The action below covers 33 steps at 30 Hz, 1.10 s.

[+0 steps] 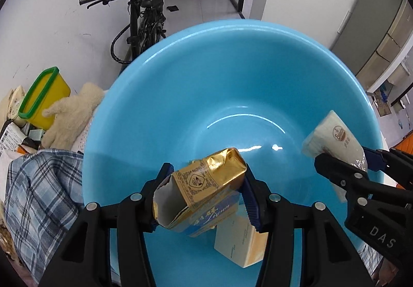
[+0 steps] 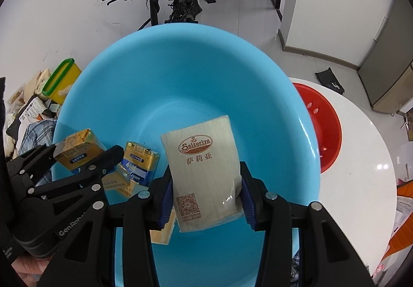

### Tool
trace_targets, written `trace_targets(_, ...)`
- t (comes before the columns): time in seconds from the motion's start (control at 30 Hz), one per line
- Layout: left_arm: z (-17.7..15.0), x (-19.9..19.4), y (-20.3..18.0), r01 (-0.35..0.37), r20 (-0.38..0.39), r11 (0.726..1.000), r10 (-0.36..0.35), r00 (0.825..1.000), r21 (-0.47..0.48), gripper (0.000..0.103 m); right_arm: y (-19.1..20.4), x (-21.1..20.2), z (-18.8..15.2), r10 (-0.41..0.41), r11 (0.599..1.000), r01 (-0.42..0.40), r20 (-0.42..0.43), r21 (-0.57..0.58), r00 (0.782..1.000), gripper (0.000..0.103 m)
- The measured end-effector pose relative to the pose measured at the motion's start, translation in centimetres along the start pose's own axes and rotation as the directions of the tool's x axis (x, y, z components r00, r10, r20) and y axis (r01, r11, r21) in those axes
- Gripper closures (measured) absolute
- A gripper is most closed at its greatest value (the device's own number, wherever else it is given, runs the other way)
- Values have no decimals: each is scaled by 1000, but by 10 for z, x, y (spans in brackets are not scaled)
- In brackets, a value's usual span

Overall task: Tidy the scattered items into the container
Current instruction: 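Open the left gripper while the right gripper opens, dropping both items into the basin, then withdraw both grippers from the basin back over the pile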

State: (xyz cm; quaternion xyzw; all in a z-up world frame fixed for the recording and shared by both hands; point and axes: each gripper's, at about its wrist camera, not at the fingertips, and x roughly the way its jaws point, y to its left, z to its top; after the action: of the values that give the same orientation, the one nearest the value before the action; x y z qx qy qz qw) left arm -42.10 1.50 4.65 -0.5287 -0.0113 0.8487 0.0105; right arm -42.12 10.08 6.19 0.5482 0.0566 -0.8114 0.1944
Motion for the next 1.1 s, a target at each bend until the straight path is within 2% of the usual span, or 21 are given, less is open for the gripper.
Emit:
trace_targets(0.03,1,-4,0,2,27,1000,-2,1000,0,22,-1,-1,0,-1,1000,1,5,5,1000,58)
trace_targets(0.1,1,-13,3,-42,88,999,42,995,-4,11,-2,-5,0,-3,1000,3,16,16,1000,57)
trace_targets(0.17,2,-18,5,-65,108,998,64,992,7,11,-2,-8,0,-7,1000,7,18,12,1000,57)
trace_targets(0.27,2,-20,9,-59,82,998,59,995,2,11,0,-12,0,-13,1000,13,23,7,1000,57)
trace_targets(0.4,3,-24,17,-61,88,998,63,994,-24,11,5,-14,1,-13,1000,13,26,-1,1000,54)
trace_targets(0.43,2,-23,18,-58,85,998,60,995,-27,11,6,-14,1,-16,1000,16,29,-3,999,50)
trace_targets(0.5,2,-23,21,-57,81,998,59,995,-29,11,7,-13,2,-26,1000,26,38,5,999,17)
trace_targets(0.53,2,-24,22,-60,82,998,62,995,-28,11,7,-13,2,-34,999,33,44,11,998,15)
trace_targets(0.9,-3,-29,27,-70,93,997,74,993,-39,11,8,-17,-1,-40,999,40,63,11,997,14)
trace_targets(1.0,-5,-33,28,-76,117,996,80,990,-37,11,6,-19,-3,-44,999,43,72,17,996,14)
trace_targets(1.1,-8,-40,30,-73,157,996,79,984,-43,11,7,-29,-8,-72,997,68,146,27,987,14)
